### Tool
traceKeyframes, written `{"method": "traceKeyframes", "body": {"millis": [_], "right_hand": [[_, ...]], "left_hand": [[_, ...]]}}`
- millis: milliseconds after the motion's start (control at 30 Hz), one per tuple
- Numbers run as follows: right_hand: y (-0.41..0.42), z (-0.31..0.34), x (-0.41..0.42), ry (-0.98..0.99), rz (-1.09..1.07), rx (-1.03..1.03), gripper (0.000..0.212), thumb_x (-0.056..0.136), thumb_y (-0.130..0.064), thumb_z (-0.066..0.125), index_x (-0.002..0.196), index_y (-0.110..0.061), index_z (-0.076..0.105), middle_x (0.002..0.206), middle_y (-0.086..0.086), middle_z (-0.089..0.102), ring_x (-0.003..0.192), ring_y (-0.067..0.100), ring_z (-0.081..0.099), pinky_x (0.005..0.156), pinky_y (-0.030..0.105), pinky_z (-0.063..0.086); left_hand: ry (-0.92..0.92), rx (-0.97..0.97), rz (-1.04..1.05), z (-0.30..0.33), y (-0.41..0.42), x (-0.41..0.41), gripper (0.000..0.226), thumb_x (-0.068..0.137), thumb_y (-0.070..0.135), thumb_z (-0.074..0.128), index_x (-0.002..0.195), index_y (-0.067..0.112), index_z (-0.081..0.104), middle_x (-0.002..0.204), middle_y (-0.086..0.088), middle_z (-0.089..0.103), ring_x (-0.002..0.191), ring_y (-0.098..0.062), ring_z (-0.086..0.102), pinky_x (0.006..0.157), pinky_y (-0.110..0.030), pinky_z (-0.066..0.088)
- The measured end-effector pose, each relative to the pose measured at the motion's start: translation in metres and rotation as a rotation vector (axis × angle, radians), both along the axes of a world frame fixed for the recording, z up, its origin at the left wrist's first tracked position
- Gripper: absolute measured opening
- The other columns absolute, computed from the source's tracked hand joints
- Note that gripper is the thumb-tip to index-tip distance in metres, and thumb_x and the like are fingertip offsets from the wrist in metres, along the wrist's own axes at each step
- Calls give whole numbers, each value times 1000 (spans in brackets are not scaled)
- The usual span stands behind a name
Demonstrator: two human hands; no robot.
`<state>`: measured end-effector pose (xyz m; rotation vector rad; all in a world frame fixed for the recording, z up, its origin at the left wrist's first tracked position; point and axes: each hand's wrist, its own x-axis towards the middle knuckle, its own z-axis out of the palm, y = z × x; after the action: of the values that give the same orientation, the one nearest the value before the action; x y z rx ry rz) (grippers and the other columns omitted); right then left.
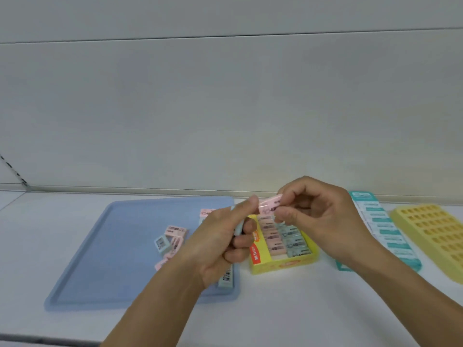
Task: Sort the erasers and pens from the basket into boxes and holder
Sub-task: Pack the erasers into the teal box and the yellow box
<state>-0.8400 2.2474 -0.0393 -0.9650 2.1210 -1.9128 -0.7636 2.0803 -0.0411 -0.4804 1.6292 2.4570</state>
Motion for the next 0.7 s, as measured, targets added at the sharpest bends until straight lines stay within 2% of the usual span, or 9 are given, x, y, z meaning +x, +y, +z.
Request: {"method": "traceKeyframes", "body": {"millis": [100, 167, 233, 367, 467, 533, 600, 667, 700], "right_hand": [[12, -1, -1, -88, 40, -60, 24, 77, 12, 71, 79, -10, 62, 80, 14, 66, 71, 23, 66, 72, 34, 58], [18, -1, -2, -169, 42, -120, 25, 75, 12, 70, 88, -6, 59, 77, 11, 66, 66, 22, 65, 67, 31, 58], [22, -3, -2, -270, 32, -179, 29, 71, 4, 72, 96, -5, 60, 75, 7, 69, 60, 21, 65, 60, 27, 56], [25, -8, -4, -341, 13, -184, 26, 70, -11, 71, 95, -4, 68, 72, 19, 69, 55, 20, 61, 55, 26, 53], [29, -3, -11, -277, 96, -10, 27, 77, -3, 70, 103, -8, 69, 80, 23, 67, 61, 21, 64, 61, 27, 56], [31, 0, -20, -209, 109, 164, 22, 80, 3, 71, 97, -10, 71, 84, 19, 69, 69, 23, 67, 69, 30, 59], [31, 0, -29, -159, 75, 320, 17, 79, 1, 75, 89, -11, 70, 79, 15, 70, 68, 22, 68, 70, 31, 59], [28, -3, -35, -146, 60, 465, 16, 76, -3, 78, 85, -11, 68, 72, 9, 71, 64, 20, 68, 66, 28, 57], [26, -5, -35, -153, 67, 527, 17, 75, -5, 80, 83, -12, 67, 71, 7, 72, 62, 18, 68, 64, 26, 55]], "left_hand": [[48, -130, 8, 0, 15, 0, 27, 91, 28, 62, 67, 18, 53, 58, 4, 39, 44, -7, 22, 40, -18, 13], [83, -203, 39, -1, 24, 1, 25, 93, 21, 60, 68, 17, 56, 56, 4, 41, 43, -8, 22, 40, -17, 15], [118, -261, 60, -2, 33, 3, 25, 94, 19, 57, 70, 14, 57, 50, 7, 45, 40, -8, 22, 40, -17, 15], [149, -280, 131, -4, 45, 4, 19, 94, 19, 56, 78, 10, 62, 55, 6, 57, 39, -7, 26, 41, -17, 18], [125, -357, 149, -5, 44, 4, 19, 95, 17, 55, 79, 8, 62, 47, 7, 54, 42, -9, 27, 40, -18, 20], [113, -456, 170, -6, 37, 4, 17, 95, 17, 57, 80, 11, 65, 52, 8, 57, 42, -7, 33, 40, -16, 26], [103, -660, 193, -12, 24, 5, 13, 92, 23, 63, 81, 19, 68, 60, 14, 61, 45, -2, 45, 44, -15, 35], [56, -912, 150, -19, 11, 8, 8, 81, 36, 74, 87, 32, 70, 76, 17, 66, 61, 1, 57, 56, -17, 42], [4, -1038, 75, -22, 7, 10, 23, 73, 45, 78, 94, 40, 69, 87, 17, 67, 72, -1, 59, 64, -20, 45]]}}
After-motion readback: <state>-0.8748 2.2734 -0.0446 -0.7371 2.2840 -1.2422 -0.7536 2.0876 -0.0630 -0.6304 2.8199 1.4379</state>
